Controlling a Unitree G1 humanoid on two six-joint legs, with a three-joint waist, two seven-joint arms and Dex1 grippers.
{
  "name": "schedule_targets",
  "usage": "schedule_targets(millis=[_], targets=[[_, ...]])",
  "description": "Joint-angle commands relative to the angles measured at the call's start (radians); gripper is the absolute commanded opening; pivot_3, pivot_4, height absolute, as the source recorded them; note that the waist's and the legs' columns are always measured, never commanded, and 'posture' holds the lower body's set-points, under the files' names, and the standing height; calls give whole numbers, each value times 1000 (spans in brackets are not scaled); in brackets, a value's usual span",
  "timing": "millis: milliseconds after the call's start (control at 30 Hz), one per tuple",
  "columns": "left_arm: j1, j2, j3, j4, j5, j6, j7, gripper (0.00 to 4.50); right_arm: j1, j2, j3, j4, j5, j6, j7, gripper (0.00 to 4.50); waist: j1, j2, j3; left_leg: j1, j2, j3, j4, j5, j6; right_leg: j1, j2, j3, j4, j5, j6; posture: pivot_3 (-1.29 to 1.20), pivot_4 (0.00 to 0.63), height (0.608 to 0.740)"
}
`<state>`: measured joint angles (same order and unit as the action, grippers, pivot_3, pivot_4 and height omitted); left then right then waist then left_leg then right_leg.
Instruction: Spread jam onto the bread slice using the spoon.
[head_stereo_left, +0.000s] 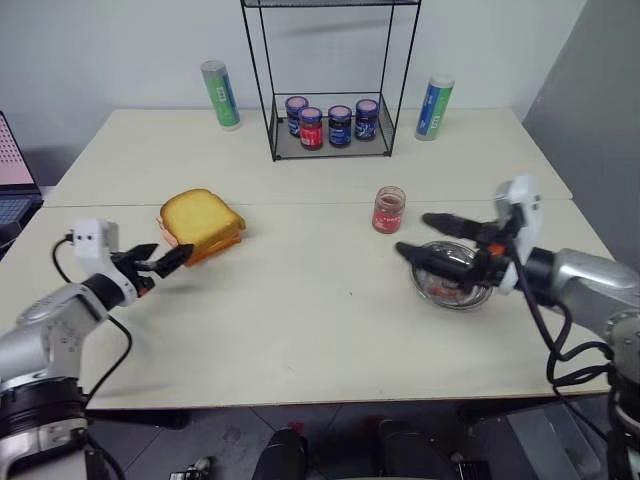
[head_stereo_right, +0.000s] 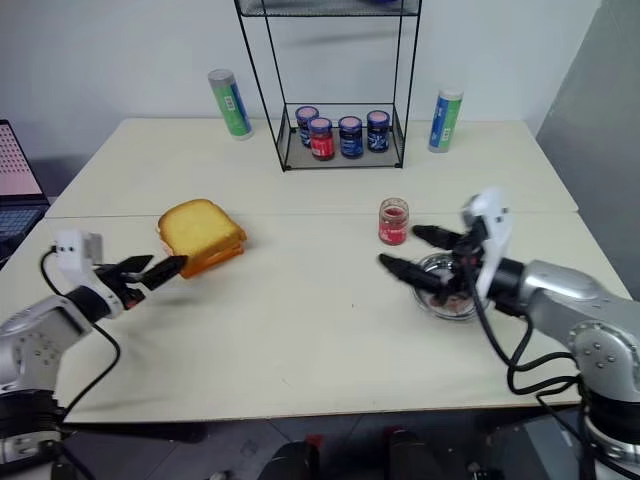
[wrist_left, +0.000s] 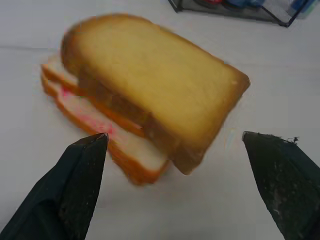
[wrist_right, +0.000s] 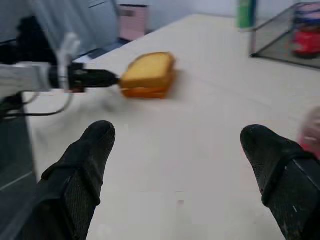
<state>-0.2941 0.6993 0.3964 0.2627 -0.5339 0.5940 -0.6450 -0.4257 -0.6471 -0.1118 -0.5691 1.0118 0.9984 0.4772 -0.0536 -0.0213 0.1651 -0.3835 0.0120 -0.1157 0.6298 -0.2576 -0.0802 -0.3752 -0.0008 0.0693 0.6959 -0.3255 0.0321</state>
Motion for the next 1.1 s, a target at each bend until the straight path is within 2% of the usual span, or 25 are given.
schedule_targets(millis=[33, 267, 467, 867, 1100], targets=[[-49, -19, -5, 44, 47, -66, 43, 4500, -59, 40, 61, 14, -23, -15, -1, 4475, 1, 0, 0, 0, 0, 0, 0, 0, 0, 0, 0, 0, 0, 0, 0, 0, 150, 740], [-122, -67, 8, 108, 42, -111, 40, 4500, -103, 89, 119, 50, -68, -41, 25, 4475, 6, 0, 0, -1, 0, -1, 0, 0, 0, 0, -1, -1, 0, 0, 0, 0, 150, 740], [-138, -89, 69, 57, -67, -44, 18, 4500, -122, 112, 128, 64, -90, -53, 37, 4475, 5, 0, 0, -1, 0, -2, 0, 0, 0, -1, -2, -2, 0, 0, 0, 0, 150, 740], [-158, -74, -29, 138, 77, -137, 30, 4500, -131, 121, 119, 82, -141, -71, 35, 4475, 4, 0, 0, -1, -2, -3, 0, 0, 0, -1, -2, -3, 0, 0, 0, 0, 150, 740], [-171, -65, -37, 154, 105, -166, 17, 3212, -133, 126, 110, 89, -154, -72, 24, 4500, 4, 0, 0, -1, -2, -3, 0, 0, 0, -1, -2, -3, 0, 0, 0, 0, 150, 740]])
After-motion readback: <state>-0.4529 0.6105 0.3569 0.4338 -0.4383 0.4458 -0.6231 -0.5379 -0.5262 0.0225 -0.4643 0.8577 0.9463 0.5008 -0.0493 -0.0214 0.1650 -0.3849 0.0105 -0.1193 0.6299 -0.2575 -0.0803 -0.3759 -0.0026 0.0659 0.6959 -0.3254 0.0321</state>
